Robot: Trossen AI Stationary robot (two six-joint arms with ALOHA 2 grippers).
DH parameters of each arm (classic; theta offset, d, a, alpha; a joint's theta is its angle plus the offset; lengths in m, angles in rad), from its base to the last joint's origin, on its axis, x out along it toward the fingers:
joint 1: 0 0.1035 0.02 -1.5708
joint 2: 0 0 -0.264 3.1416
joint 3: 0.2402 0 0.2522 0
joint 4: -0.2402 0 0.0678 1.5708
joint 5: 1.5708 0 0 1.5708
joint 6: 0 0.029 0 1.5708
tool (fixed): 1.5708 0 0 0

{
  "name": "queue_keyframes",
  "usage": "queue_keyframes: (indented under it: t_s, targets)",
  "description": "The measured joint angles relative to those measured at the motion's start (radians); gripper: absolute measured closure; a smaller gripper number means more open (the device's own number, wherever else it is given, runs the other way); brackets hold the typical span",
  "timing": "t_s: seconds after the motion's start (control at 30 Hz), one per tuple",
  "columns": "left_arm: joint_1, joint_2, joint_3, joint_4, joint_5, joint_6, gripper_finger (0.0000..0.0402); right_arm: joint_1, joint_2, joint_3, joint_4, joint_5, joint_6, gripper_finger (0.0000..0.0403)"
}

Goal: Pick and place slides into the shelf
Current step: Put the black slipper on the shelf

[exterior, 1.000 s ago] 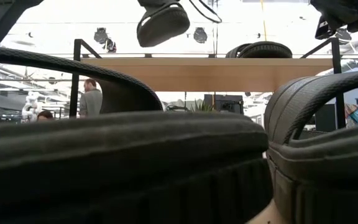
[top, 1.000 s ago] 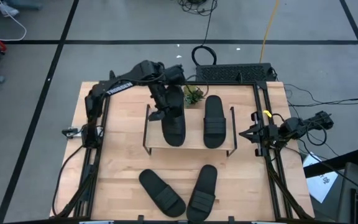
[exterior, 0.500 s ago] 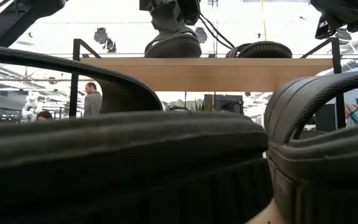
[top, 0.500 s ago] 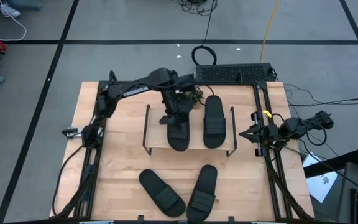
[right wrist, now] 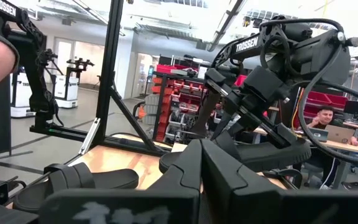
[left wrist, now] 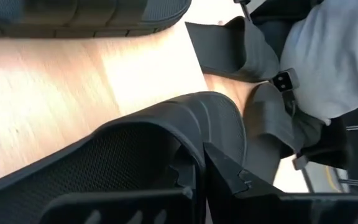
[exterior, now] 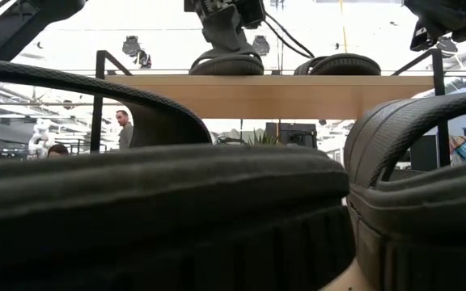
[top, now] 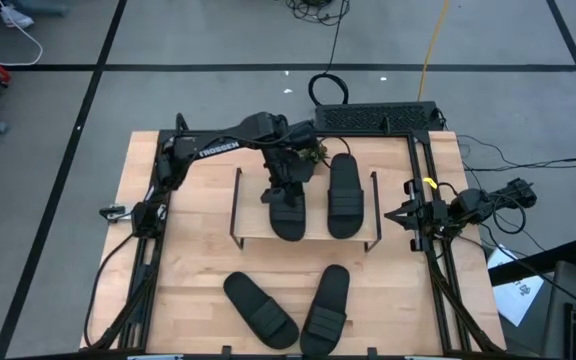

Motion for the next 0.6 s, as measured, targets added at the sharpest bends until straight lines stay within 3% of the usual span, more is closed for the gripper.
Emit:
queue_keyframes:
  t_s: [0.27,0.6]
  targets:
    - [-0.023,-0.001,0.000,0.030,-0.131,0.062,0.0372,0.000,0.000,0.000,0.000,0.000,0.004,0.0403]
    - [-0.027,-0.001,0.000,0.048,-0.266,0.025,0.0236,0.000,0.000,0.000,0.000,0.000,0.004,0.0403]
